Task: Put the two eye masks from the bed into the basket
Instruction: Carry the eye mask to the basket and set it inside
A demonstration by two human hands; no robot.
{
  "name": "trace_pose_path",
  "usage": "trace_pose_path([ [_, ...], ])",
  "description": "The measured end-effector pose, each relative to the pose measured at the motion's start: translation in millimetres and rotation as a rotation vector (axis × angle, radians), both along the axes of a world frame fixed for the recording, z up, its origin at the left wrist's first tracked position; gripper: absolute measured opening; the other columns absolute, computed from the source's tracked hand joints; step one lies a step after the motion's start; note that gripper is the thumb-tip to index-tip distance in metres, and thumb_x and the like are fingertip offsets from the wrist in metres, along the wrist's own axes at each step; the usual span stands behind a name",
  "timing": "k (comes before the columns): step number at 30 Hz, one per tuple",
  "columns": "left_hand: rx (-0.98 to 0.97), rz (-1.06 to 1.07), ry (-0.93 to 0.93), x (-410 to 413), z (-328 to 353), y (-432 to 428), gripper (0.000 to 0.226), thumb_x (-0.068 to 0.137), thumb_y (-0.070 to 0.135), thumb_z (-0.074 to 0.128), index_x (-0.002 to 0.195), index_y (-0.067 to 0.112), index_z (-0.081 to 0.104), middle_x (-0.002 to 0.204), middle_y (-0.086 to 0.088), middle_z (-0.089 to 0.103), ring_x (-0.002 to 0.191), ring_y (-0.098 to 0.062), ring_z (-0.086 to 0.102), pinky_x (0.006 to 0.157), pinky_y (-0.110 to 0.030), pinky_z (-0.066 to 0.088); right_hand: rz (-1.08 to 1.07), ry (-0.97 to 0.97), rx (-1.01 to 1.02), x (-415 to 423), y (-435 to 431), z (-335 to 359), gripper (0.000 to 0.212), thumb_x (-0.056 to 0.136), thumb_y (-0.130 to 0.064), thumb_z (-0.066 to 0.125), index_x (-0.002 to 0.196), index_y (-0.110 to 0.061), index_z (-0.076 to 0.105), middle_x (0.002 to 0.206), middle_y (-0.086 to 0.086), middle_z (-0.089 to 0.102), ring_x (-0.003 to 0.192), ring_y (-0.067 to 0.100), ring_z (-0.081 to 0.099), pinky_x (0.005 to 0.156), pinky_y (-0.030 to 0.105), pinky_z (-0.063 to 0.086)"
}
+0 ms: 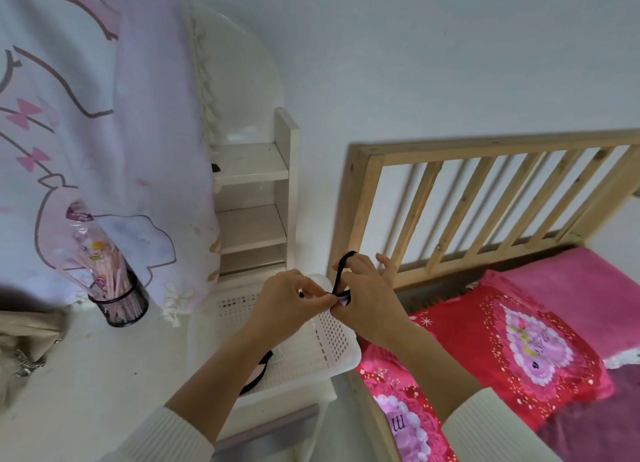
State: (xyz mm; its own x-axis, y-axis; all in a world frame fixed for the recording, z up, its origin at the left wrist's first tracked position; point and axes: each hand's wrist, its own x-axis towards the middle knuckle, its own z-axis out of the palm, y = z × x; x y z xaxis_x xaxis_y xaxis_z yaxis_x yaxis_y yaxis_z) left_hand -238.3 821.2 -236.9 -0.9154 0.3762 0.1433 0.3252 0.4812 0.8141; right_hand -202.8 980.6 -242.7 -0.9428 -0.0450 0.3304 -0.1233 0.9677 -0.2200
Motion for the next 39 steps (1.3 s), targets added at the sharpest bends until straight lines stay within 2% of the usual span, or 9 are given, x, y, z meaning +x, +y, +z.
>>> trace_pose_path([
  [4, -0.008, -0.013, -0.004, -1.4, -3.7, 3.5, 0.014, 0.077, 0.033, 0.075, 0.077, 0.020, 0.080, 0.071, 0.008, 0.061, 0.061, -0.005, 0.051, 0.059, -0.017, 0.037, -0.005, -0.012, -0.016, 1.8, -4.6, -1.9, 0.013, 0.076, -0.032, 0.066, 0.080, -0.020, 0.071, 0.107, -0.008, 0.064, 0.115, 0.008, 0.050, 0.113, 0.044, 0.007],
  [7, 0.098, 0.156, -0.086, -11.7, -10.2, -0.8, 0.015, 0.080, 0.024, 0.071, 0.068, 0.016, 0.074, 0.063, 0.005, 0.065, 0.045, -0.002, 0.048, 0.046, -0.013, 0.038, -0.034, -0.065, -0.183, 2.2, 1.6, -1.9, 0.008, 0.083, -0.028, 0.063, 0.076, -0.026, 0.059, 0.083, -0.014, 0.061, 0.087, 0.005, 0.054, 0.114, 0.045, 0.008],
  [12, 0.245, 0.369, -0.272, -25.5, -32.0, -16.3, 0.029, 0.076, 0.020, 0.068, 0.050, 0.009, 0.064, 0.038, 0.010, 0.040, 0.032, -0.004, 0.029, 0.033, -0.012, 0.025, -0.069, -0.151, -0.475, 1.6, 14.0, -1.9, 0.009, 0.080, -0.020, 0.071, 0.075, -0.020, 0.063, 0.072, -0.006, 0.067, 0.078, 0.014, 0.059, 0.101, 0.040, 0.035],
  [15, 0.342, 0.449, -0.381, -27.5, -44.2, -15.1, 0.037, 0.077, 0.019, 0.067, 0.042, 0.015, 0.053, 0.039, 0.009, 0.037, 0.034, -0.006, 0.026, 0.034, -0.015, 0.024, -0.070, -0.168, -0.643, 0.6, 11.4, -7.9, 0.005, 0.077, -0.013, 0.073, 0.076, -0.012, 0.068, 0.075, 0.005, 0.072, 0.076, 0.019, 0.066, 0.076, 0.033, 0.050],
  [20, 0.397, 0.502, -0.517, -30.9, -59.4, -22.0, 0.024, 0.077, 0.024, 0.068, 0.056, 0.012, 0.070, 0.057, -0.006, 0.047, 0.052, -0.018, 0.039, 0.052, -0.027, 0.033, -0.106, -0.181, -0.770, -4.0, 4.6, -22.5, 0.008, 0.076, -0.012, 0.076, 0.073, -0.009, 0.069, 0.070, 0.009, 0.072, 0.063, 0.016, 0.061, 0.068, 0.036, 0.055],
  [26, 0.303, 0.368, -0.632, -40.3, -72.8, -30.8, 0.017, 0.076, 0.026, 0.070, 0.067, 0.012, 0.069, 0.069, -0.003, 0.063, 0.066, -0.016, 0.059, 0.058, -0.026, 0.044, -0.089, -0.291, -1.058, -22.3, 11.6, -33.8, 0.008, 0.071, -0.006, 0.081, 0.074, -0.007, 0.074, 0.061, -0.003, 0.072, 0.055, 0.005, 0.067, 0.055, 0.013, 0.052],
  [31, 0.200, 0.286, -0.640, -43.4, -92.4, -43.4, 0.025, 0.082, 0.034, 0.066, 0.081, 0.009, 0.068, 0.077, 0.000, 0.066, 0.075, -0.017, 0.061, 0.063, -0.027, 0.049, -0.145, -0.448, -1.156, -48.1, 10.7, -55.4, 0.019, 0.076, -0.012, 0.078, 0.093, -0.004, 0.077, 0.065, -0.005, 0.076, 0.060, 0.005, 0.069, 0.053, 0.010, 0.049],
  [36, -0.184, 0.405, -0.242, -28.9, -127.3, -73.4, 0.015, 0.089, 0.021, 0.058, 0.100, 0.013, 0.066, 0.113, -0.004, 0.064, 0.106, -0.020, 0.056, 0.086, -0.031, 0.046, -0.205, -0.680, -0.814, -76.1, 1.3, -102.7, 0.023, 0.088, -0.004, 0.058, 0.104, 0.003, 0.072, 0.097, 0.022, 0.073, 0.082, 0.026, 0.062, 0.075, 0.034, 0.052],
  [39, -0.493, 0.396, -0.041, -15.6, -147.2, -95.3, 0.039, 0.091, 0.024, 0.055, 0.128, 0.015, 0.053, 0.150, -0.009, 0.040, 0.144, -0.027, 0.026, 0.110, -0.039, 0.036, -0.214, -0.782, -0.646, -86.1, -11.2, -126.5, 0.025, 0.089, -0.003, 0.052, 0.102, 0.012, 0.067, 0.089, 0.028, 0.064, 0.069, 0.023, 0.051, 0.064, 0.031, 0.041],
])
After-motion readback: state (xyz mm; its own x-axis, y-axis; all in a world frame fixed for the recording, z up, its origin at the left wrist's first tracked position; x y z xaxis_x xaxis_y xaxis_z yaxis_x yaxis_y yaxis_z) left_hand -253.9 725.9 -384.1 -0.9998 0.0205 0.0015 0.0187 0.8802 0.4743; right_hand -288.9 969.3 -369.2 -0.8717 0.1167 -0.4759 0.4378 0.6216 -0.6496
